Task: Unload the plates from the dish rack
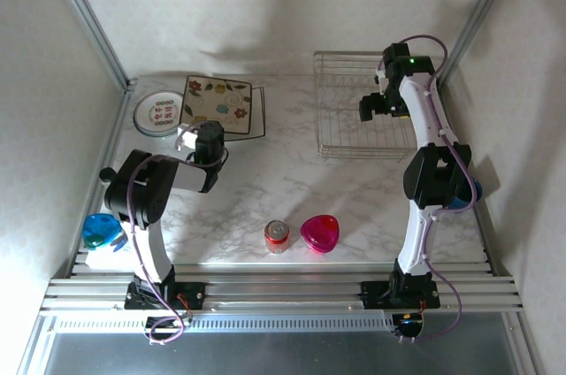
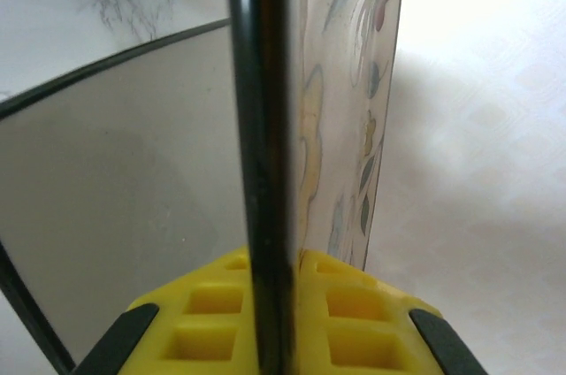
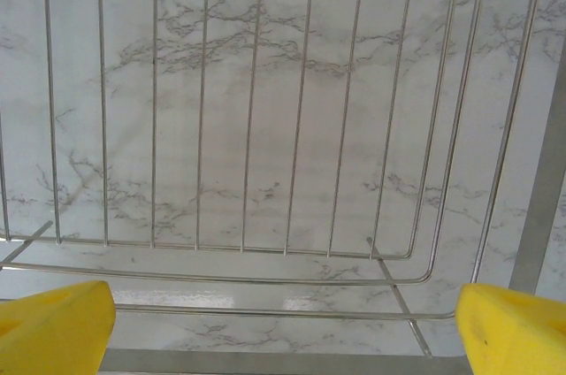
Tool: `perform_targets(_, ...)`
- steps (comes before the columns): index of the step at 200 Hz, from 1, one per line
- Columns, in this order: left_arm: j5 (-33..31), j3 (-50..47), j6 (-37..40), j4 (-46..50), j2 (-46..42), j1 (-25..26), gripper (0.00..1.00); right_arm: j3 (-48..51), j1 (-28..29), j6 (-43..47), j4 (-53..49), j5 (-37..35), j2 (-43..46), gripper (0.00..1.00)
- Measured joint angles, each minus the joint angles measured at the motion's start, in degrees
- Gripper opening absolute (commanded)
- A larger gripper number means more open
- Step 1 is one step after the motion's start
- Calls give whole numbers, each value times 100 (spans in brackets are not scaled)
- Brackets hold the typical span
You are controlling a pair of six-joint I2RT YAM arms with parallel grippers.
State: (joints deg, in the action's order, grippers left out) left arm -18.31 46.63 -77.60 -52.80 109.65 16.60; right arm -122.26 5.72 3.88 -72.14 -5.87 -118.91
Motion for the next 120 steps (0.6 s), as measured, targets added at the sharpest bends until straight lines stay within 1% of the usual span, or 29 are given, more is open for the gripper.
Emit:
perform_targets(51,-107,319,-330,-85,271,101,0,2,0,2,66,11,0,99)
perform_targets(120,-236,372,-780,-170,739,166,0,2,0,105,83,11,-2,99)
